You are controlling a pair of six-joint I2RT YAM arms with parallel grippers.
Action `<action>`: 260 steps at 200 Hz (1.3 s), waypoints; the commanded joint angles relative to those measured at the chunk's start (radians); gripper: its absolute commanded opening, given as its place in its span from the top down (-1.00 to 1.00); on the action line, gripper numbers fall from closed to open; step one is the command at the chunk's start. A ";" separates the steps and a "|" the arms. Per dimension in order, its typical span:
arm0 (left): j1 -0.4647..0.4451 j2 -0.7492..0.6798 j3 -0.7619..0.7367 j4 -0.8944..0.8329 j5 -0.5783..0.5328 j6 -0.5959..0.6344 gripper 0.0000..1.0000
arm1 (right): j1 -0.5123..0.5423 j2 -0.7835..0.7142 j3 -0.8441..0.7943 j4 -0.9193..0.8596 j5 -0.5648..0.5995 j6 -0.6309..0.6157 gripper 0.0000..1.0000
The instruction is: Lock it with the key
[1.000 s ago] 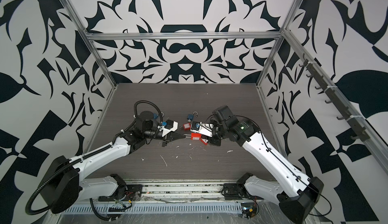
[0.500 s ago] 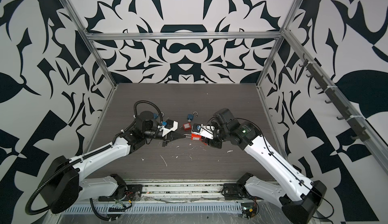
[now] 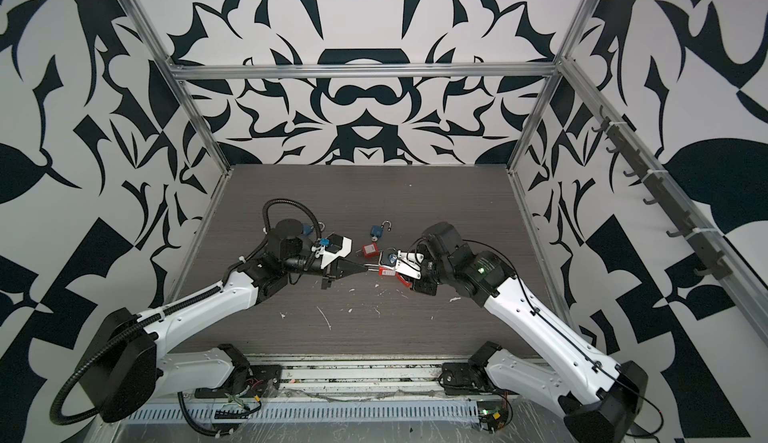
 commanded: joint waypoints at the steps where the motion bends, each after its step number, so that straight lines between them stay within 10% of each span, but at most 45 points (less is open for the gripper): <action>1: -0.003 0.010 0.030 0.035 0.030 -0.028 1.00 | 0.005 -0.073 -0.017 0.083 0.019 -0.037 0.53; 62: -0.003 0.015 0.046 -0.003 0.050 0.009 1.00 | 0.005 -0.071 0.076 -0.072 0.003 -0.041 0.28; 260: -0.006 0.030 0.051 -0.069 0.077 0.082 1.00 | -0.010 0.065 0.182 -0.299 -0.062 -0.096 0.96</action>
